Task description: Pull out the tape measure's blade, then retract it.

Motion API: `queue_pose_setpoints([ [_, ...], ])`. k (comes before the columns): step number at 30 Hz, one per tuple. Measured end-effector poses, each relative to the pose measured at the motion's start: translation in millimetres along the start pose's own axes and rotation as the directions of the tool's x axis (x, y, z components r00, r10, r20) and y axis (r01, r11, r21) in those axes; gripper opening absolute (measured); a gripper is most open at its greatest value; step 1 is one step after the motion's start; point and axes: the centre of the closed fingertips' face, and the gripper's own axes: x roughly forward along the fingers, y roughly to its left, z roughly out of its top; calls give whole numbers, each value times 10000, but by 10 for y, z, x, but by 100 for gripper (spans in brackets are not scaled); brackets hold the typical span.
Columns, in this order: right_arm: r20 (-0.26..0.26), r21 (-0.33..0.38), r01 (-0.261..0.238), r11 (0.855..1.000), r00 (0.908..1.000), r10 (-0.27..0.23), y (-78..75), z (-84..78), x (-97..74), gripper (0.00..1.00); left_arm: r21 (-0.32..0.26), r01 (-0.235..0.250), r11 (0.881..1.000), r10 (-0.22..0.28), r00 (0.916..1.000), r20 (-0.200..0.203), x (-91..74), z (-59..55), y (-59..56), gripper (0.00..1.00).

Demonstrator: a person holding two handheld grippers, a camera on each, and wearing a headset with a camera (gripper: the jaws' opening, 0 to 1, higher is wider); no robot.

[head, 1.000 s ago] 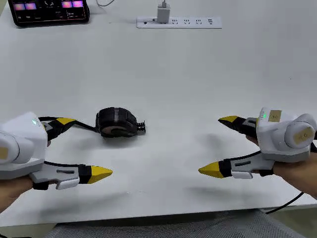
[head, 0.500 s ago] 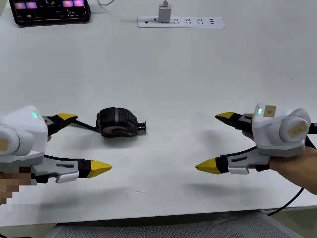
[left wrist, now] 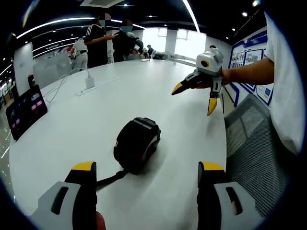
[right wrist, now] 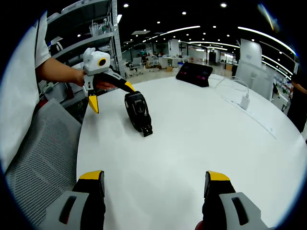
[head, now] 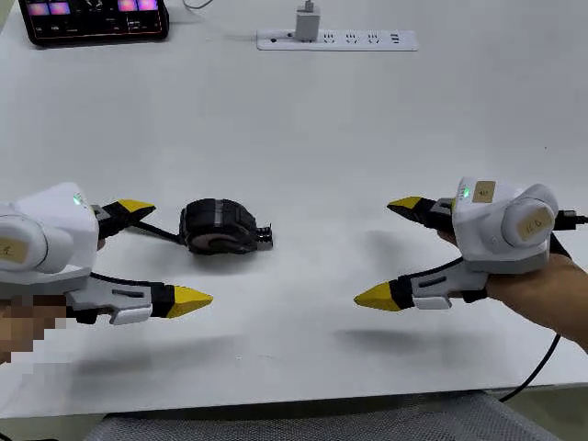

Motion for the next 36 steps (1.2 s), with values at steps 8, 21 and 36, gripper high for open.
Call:
queue_pose_setpoints([
  [8, -81, -175, -186, 9997, 9998, 184, 4, 28, 87, 85, 231, 200, 9995, -197, 9997, -155, 67, 11, 41, 84],
  [21, -179, -440, -361, 9984, 9992, 353, -29, 90, 179, 85, 791, 458, 9958, -410, 9973, -605, 195, 11, 126, 84],
  [36, -284, -552, -670, 9962, 9975, 655, -53, 105, 325, 84, 997, 752, 9922, -672, 9944, -816, 310, 21, 182, 83],
])
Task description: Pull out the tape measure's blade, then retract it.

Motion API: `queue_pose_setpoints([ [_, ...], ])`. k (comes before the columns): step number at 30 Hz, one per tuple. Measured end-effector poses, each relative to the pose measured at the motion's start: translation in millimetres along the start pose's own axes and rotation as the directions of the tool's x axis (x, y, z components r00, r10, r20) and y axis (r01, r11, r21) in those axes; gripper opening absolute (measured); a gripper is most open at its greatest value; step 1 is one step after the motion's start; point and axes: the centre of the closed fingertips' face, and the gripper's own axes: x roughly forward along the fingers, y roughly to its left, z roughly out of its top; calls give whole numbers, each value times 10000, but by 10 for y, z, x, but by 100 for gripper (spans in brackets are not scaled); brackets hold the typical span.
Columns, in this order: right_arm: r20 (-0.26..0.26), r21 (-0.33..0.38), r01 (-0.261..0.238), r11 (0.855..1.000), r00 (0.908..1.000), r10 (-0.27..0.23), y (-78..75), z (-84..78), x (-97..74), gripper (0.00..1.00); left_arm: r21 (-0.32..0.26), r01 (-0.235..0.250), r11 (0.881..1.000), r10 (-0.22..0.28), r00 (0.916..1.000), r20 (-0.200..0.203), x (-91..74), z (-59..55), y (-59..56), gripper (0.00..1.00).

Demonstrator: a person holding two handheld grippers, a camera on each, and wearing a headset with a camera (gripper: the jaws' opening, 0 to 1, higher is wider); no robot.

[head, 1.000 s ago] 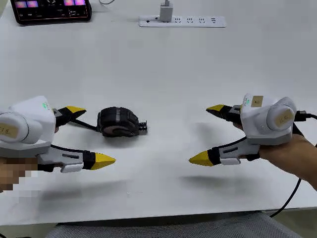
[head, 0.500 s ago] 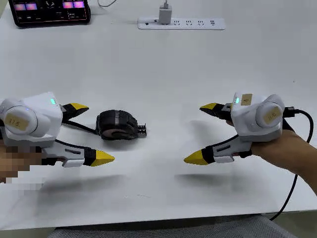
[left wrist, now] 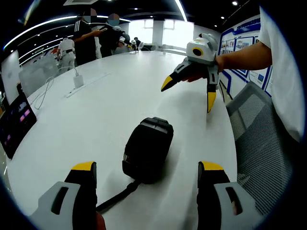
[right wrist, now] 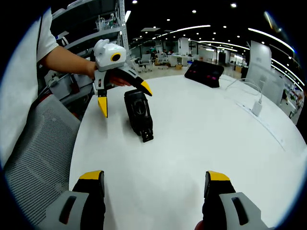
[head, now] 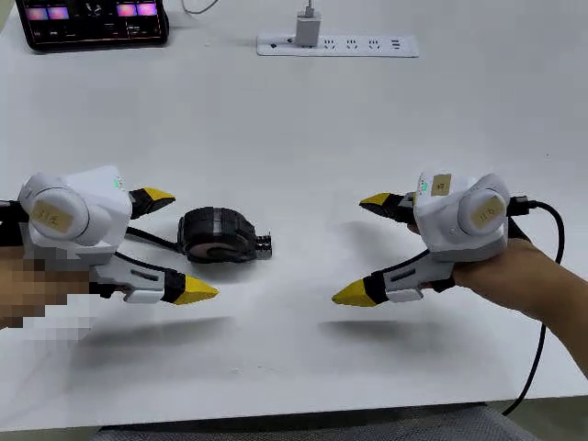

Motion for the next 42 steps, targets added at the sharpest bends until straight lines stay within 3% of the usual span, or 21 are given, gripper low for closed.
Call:
queue_pose_setpoints([
  [17, 46, -171, -324, 9993, 9995, 325, -22, 78, 147, 84, 729, 531, 9959, -495, 9975, -500, 132, 2, 6, 80],
  [26, 80, -230, -484, 9986, 9988, 486, 15, 136, 190, 81, 1420, 678, 9875, -538, 9935, -1001, 198, -84, 34, 62],
  [33, 68, -268, -540, 9982, 9985, 542, 44, 143, 212, 80, 1541, 778, 9850, -604, 9915, -1149, 224, -138, 46, 46],
  [42, 50, -342, -612, 9975, 9981, 614, 50, 138, 238, 79, 1563, 813, 9844, -624, 9906, -1220, 251, -157, 54, 40],
])
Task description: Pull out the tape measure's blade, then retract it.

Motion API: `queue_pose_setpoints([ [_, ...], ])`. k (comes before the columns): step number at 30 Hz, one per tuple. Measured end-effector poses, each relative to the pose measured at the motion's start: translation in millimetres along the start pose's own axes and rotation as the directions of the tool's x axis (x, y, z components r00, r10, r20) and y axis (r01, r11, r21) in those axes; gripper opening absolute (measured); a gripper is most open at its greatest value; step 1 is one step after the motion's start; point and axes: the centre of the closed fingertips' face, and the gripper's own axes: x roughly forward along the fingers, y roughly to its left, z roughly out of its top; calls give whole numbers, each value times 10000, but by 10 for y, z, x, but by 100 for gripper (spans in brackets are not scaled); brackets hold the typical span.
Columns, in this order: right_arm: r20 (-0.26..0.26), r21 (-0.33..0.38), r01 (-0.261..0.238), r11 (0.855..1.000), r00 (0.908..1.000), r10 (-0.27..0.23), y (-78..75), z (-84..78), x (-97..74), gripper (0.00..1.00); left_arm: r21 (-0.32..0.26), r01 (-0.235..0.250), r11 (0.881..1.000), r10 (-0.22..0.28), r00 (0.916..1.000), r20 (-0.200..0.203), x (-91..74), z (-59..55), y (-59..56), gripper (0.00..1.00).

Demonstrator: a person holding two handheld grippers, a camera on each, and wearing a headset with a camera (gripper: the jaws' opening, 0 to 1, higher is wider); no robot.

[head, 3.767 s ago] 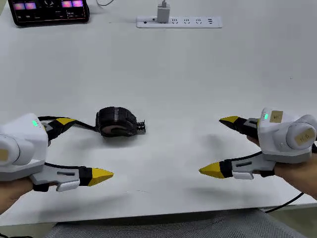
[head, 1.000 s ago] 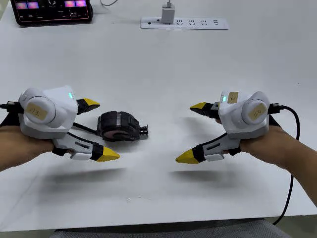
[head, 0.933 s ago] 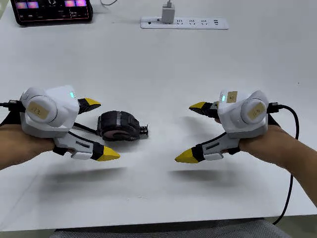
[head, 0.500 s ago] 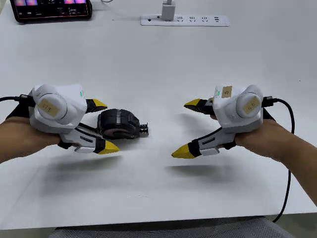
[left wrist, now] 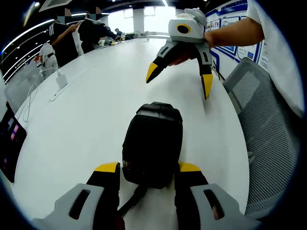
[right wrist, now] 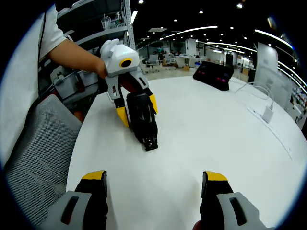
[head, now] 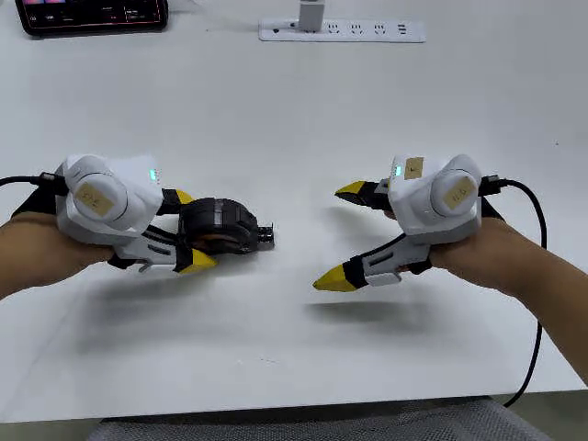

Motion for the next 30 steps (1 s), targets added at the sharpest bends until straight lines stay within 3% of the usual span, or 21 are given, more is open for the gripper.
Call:
queue_pose_setpoints([
  [11, -17, -26, -92, 10000, 10000, 92, 9, -11, 38, 79, 281, 51, 9996, -51, 10000, -15, 21, -5, -9, 31],
  [30, 32, -26, -148, 9999, 9999, 148, -1, 9, 58, 77, 252, 153, 9996, -152, 9999, -63, 28, -8, -7, 29],
])
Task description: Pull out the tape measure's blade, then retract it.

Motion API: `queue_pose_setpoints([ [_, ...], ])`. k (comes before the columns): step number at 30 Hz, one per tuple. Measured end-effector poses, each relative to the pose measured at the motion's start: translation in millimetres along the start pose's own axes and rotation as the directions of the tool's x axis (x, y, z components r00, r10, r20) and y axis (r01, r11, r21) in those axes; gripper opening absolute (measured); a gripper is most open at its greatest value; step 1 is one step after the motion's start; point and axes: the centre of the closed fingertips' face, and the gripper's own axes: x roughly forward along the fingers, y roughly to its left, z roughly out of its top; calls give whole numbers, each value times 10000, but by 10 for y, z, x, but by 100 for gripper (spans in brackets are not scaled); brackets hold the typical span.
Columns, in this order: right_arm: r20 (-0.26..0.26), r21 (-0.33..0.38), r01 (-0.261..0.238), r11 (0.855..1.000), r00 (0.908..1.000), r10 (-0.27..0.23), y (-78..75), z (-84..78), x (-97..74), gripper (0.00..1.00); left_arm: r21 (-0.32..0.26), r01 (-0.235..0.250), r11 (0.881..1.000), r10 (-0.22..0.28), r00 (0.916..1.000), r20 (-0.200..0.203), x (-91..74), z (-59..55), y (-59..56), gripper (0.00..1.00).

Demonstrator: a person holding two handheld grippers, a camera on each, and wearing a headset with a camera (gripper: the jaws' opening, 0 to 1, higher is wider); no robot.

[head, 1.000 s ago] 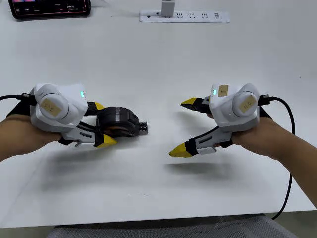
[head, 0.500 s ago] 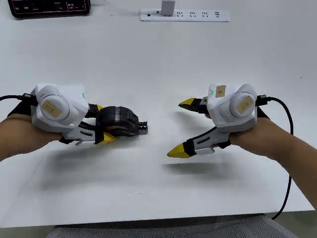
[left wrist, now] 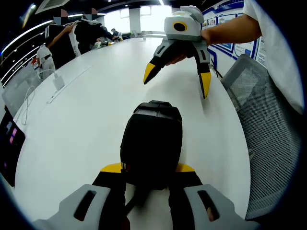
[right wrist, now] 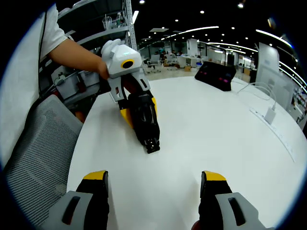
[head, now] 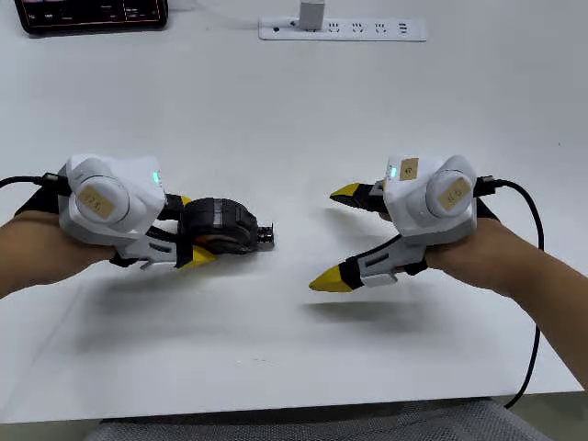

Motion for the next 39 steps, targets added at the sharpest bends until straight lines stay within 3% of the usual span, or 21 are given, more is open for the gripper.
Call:
queue_pose_setpoints([
  [21, 147, -526, -335, 9981, 9993, 343, -14, 172, 239, 72, -20, 66, 10000, -67, 9996, -260, 3, -14, -5, 29],
  [39, 283, -1351, -558, 9893, 9978, 602, 8, 261, 444, 47, -41, 131, 9999, -133, 9993, -355, 5, -21, -7, 29],
])
